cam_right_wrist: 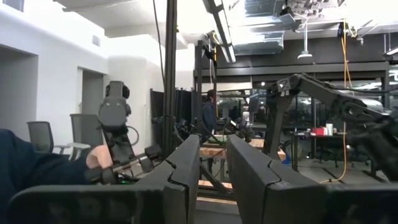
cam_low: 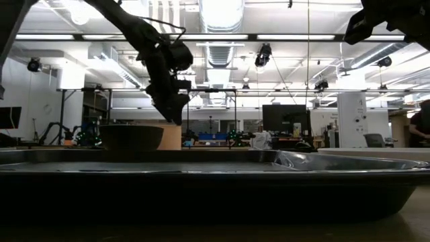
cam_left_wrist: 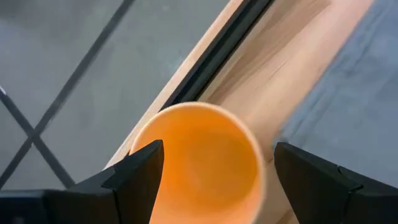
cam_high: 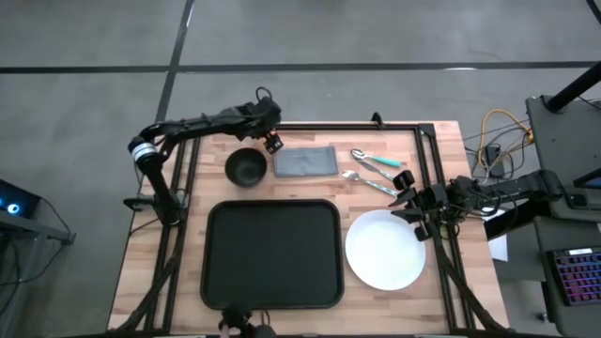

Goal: Set up tray
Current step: Put the light orange mug on the black tray

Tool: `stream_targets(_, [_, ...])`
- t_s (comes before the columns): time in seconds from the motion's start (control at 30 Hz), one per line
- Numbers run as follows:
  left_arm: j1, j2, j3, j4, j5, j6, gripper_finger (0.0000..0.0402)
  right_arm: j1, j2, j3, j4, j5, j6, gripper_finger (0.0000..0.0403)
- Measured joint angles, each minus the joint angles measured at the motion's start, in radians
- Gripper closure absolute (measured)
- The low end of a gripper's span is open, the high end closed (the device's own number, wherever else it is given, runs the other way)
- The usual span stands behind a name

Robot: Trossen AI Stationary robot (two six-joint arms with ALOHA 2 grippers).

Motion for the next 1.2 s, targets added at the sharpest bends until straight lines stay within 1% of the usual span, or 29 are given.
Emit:
stream_targets(0.13, [0.019, 0.024, 0.001, 0.001, 0.000, -0.008, 0.0119, 0.000, 0.000, 0.000, 0.000, 0.000, 0.000, 0.0324])
stream_targets(0.33, [0.017, 0.025, -0.020, 0.004, 0.001, -0.008, 0.0119, 0.000, 0.000, 0.000, 0.000, 0.000, 0.000, 0.0321])
stream_targets(0.4, [0.017, 0.025, -0.026, -0.001, 0.001, -0.008, 0.0125, 0.000, 0.000, 0.000, 0.000, 0.000, 0.000, 0.0323])
stream_targets(0.5, [0.018, 0.025, -0.026, -0.016, 0.002, -0.009, 0.0158, 0.000, 0.000, 0.000, 0.000, 0.000, 0.000, 0.0327])
stream_targets(0.57, [0.017, 0.025, -0.026, -0.015, 0.005, -0.009, 0.0195, 0.000, 0.000, 0.000, 0.000, 0.000, 0.000, 0.0330])
stream_targets(0.63, [0.017, 0.025, -0.026, -0.015, 0.006, -0.009, 0.0241, 0.000, 0.000, 0.000, 0.000, 0.000, 0.000, 0.0333])
stream_targets(0.77, [0.017, 0.025, -0.027, -0.021, 0.009, 0.028, 0.0357, 0.000, 0.000, 0.000, 0.000, 0.000, 0.000, 0.0334])
stream_targets(0.8, [0.017, 0.025, -0.027, -0.022, 0.011, 0.047, 0.0378, 0.000, 0.000, 0.000, 0.000, 0.000, 0.000, 0.0334])
stream_targets(0.83, [0.017, 0.025, -0.027, -0.025, 0.014, 0.058, 0.0387, 0.000, 0.000, 0.000, 0.000, 0.000, 0.000, 0.0333])
stream_targets(0.93, [0.016, 0.019, -0.027, -0.027, 0.011, 0.087, 0.0396, 0.000, 0.000, 0.000, 0.000, 0.000, 0.000, 0.0329])
stream_targets(1.2, [0.001, -0.057, -0.027, -0.056, 0.006, 0.088, 0.0400, 0.000, 0.000, 0.000, 0.000, 0.000, 0.000, 0.0321])
